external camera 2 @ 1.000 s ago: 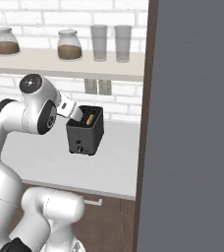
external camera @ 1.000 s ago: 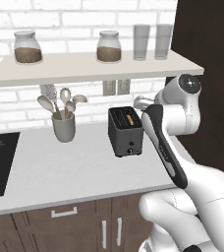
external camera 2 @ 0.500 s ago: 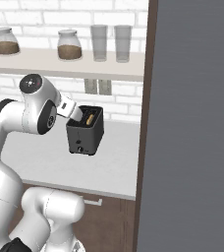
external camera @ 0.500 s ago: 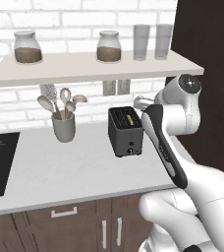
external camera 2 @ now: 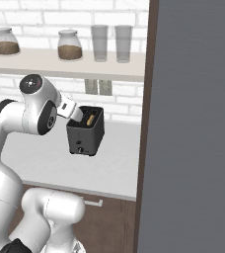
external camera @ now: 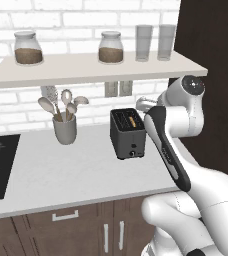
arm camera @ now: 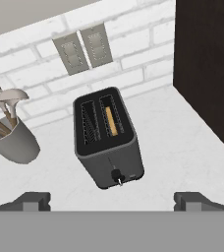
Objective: Start the toaster. Once the lever pops up, take the bread to the plate on the dining counter.
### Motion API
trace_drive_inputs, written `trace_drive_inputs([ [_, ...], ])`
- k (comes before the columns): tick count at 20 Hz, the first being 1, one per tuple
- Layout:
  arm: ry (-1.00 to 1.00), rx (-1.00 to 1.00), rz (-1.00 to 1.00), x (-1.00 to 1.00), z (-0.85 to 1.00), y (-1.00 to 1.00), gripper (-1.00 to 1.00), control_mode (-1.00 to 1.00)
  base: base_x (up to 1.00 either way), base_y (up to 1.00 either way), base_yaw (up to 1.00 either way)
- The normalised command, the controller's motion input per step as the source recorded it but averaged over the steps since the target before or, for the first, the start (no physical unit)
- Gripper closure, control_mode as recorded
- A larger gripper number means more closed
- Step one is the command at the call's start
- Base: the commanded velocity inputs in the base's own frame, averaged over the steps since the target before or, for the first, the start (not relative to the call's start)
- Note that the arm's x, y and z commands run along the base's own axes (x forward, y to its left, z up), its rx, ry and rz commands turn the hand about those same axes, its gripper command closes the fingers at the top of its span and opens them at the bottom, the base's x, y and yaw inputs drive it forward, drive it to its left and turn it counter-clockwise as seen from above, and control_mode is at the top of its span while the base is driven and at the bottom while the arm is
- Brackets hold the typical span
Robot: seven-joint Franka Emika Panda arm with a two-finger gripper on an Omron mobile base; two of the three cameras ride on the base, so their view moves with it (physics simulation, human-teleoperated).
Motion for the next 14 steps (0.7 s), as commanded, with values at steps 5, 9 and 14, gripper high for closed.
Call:
trace_drive_inputs([
  [5,0.00,0.00,0.00,0.00,0.00,0.00,-1.00,-1.00,0.00,0.00,0.00],
  [9,0.00,0.00,0.00,0.00,0.00,0.00,-1.00,-1.00,0.00,0.00,0.00],
  [14,0.00,0.00,0.00,0.00,0.00,0.00,-1.00,-1.00,0.00,0.00,0.00],
])
